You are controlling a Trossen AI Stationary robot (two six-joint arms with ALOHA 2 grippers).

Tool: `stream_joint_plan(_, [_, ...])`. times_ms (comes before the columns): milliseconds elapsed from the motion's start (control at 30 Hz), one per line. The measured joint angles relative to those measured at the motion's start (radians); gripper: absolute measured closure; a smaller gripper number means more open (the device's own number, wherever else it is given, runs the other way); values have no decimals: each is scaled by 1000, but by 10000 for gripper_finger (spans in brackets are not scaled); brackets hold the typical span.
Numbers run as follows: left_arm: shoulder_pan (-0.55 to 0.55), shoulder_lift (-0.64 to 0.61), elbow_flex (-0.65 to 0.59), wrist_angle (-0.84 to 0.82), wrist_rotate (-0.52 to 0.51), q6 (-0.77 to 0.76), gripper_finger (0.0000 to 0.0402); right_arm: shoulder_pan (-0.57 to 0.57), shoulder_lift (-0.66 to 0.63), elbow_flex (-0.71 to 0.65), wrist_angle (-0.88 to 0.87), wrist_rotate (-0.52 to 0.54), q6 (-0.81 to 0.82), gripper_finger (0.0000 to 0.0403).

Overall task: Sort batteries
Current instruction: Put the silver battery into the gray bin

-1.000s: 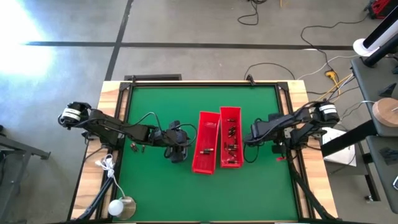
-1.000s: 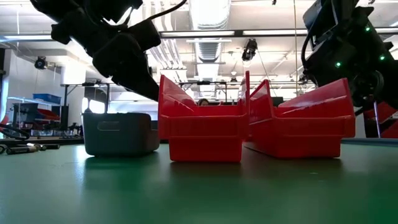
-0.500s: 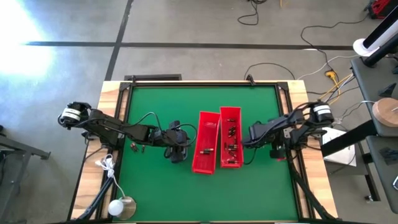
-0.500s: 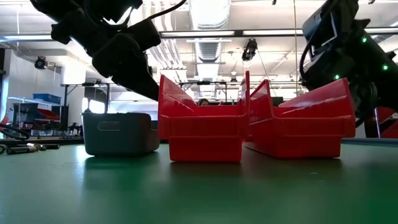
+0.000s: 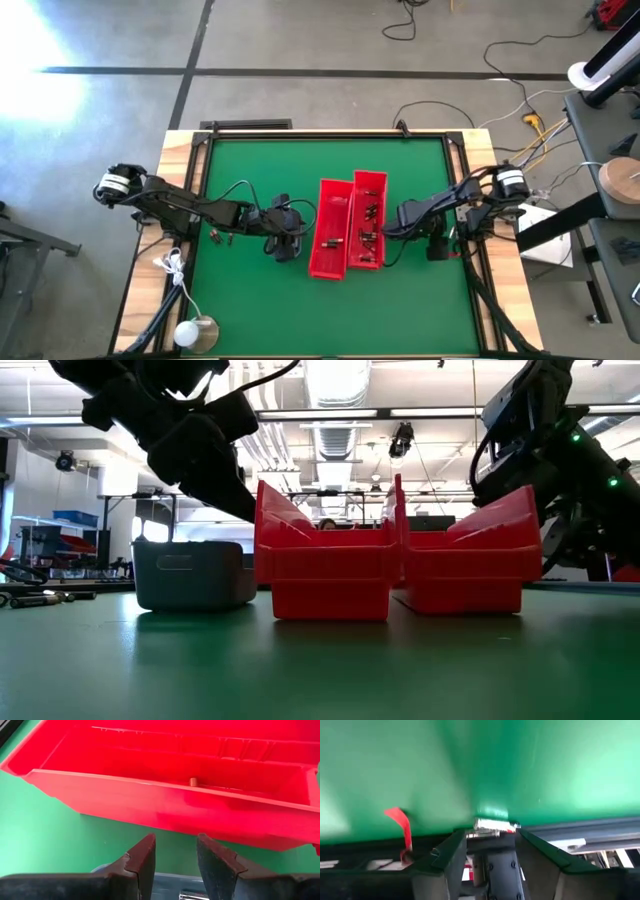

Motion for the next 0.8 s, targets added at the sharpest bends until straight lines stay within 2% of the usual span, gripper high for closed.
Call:
stream_joint_plan(233, [0,0,0,-1,0,-3,279,0,23,0,22,0,-6,233])
stream_joint_plan(567, [0,0,0,-4,0,-4,279,0,-156,13,8,0,77,227])
stream_joint_plan(667, [0,0,0,-4,0,-4,279,0,-176,-12,-1,-3,153,225])
stream_joint_plan(800, [0,0,0,-4,0,-4,279,2,-180,-55,34,-59,207,234])
